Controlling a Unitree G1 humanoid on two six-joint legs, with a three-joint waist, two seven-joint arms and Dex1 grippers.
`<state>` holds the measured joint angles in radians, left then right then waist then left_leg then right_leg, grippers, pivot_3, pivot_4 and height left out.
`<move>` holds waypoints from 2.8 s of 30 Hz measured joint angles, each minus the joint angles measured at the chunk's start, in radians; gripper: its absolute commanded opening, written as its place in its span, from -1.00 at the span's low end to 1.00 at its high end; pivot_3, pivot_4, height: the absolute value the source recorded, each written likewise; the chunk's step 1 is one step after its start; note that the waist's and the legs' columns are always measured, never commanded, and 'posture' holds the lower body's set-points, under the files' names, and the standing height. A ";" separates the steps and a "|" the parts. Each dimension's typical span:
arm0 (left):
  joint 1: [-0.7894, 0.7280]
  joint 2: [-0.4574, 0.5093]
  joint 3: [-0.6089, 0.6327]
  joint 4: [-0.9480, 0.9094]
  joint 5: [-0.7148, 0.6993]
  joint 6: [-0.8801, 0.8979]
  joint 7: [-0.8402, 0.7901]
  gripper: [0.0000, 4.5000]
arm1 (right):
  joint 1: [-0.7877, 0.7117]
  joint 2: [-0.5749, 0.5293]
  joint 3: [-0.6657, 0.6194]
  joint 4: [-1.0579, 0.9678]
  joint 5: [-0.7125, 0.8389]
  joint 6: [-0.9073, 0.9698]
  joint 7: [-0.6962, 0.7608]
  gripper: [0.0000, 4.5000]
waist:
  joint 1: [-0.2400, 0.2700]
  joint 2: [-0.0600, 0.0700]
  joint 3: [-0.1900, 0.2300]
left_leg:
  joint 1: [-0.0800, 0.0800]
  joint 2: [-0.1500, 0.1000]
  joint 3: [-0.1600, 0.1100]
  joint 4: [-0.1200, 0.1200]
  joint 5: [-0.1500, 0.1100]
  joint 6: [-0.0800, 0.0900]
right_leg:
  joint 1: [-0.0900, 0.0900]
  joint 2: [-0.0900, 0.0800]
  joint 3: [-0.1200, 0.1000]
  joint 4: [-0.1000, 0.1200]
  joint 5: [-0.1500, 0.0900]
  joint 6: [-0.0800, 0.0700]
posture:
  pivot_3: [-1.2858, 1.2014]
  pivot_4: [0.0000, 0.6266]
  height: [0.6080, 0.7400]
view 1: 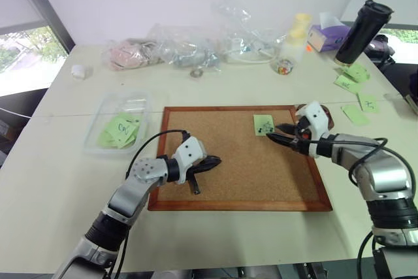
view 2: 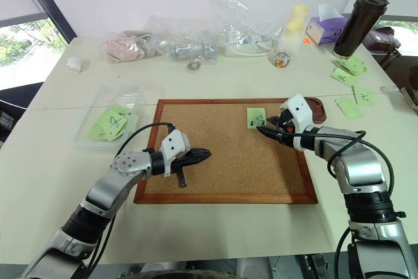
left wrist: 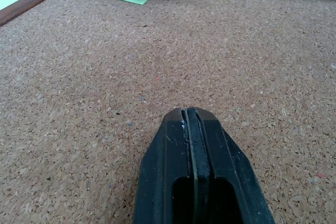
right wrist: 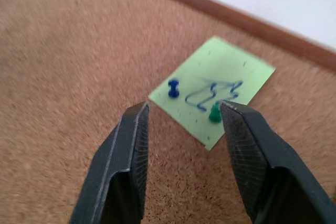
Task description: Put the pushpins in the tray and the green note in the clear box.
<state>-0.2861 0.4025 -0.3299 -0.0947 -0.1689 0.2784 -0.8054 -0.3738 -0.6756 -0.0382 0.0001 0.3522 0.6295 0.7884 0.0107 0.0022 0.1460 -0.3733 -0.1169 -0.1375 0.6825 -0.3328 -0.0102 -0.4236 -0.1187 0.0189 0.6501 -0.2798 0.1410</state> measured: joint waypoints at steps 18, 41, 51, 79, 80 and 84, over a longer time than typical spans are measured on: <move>0.008 0.002 0.002 -0.009 0.000 0.003 0.007 -1.00 | -0.077 0.038 0.028 0.160 -0.067 -0.087 0.003 -0.98 | -0.001 0.000 0.000 | 0.000 0.000 0.000 0.000 0.000 0.000 | 0.000 0.000 0.000 0.000 0.000 0.000 | 0.03 -0.52 1.00; 0.018 0.003 0.009 -0.032 -0.010 0.040 0.006 -1.00 | -0.165 -0.043 -0.238 0.080 0.095 0.040 -0.079 -0.98 | 0.002 0.000 0.000 | 0.000 -0.001 -0.001 -0.001 0.000 0.000 | 0.000 0.000 -0.001 0.000 0.000 0.000 | 0.03 -0.52 1.00; 0.015 0.006 0.009 -0.032 -0.010 0.043 0.003 -1.00 | -0.142 -0.043 -0.246 0.133 0.079 0.010 -0.086 -0.98 | 0.001 0.001 0.000 | 0.000 0.000 0.000 0.000 0.000 0.000 | 0.000 0.000 0.000 0.000 0.000 0.000 | 0.03 -0.52 1.00; 0.016 0.008 0.010 -0.033 -0.006 0.039 0.003 -1.00 | -0.158 -0.045 -0.240 0.583 -0.056 -0.224 -0.118 0.96 | -0.001 0.001 -0.001 | 0.000 0.000 0.000 -0.001 0.000 0.000 | 0.000 0.000 0.000 0.000 0.000 0.000 | 0.03 -0.52 1.00; 0.016 0.008 0.010 -0.033 -0.006 0.039 0.002 -1.00 | -0.158 -0.045 -0.240 0.583 -0.056 -0.224 -0.118 0.96 | -0.001 0.001 -0.001 | 0.000 0.000 0.000 -0.001 0.000 0.000 | 0.000 0.000 0.000 0.000 0.000 0.000 | 0.03 -0.52 1.00; 0.016 0.008 0.010 -0.033 -0.006 0.039 0.003 -1.00 | -0.164 -0.047 -0.240 0.582 -0.056 -0.222 -0.114 0.96 | -0.001 0.001 -0.001 | 0.000 0.000 0.000 -0.001 0.000 0.000 | 0.000 0.000 0.000 0.000 0.000 0.000 | 0.03 -0.52 1.00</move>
<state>-0.2699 0.4106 -0.3202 -0.1280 -0.1746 0.3179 -0.8029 -0.5377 -0.7230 -0.2783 0.5821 0.2963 0.4070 0.6744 0.0093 0.0035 0.1454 -0.3730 -0.1172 -0.1371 0.6819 -0.3328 -0.0102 -0.4233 -0.1188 0.0190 0.6499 -0.2798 0.1410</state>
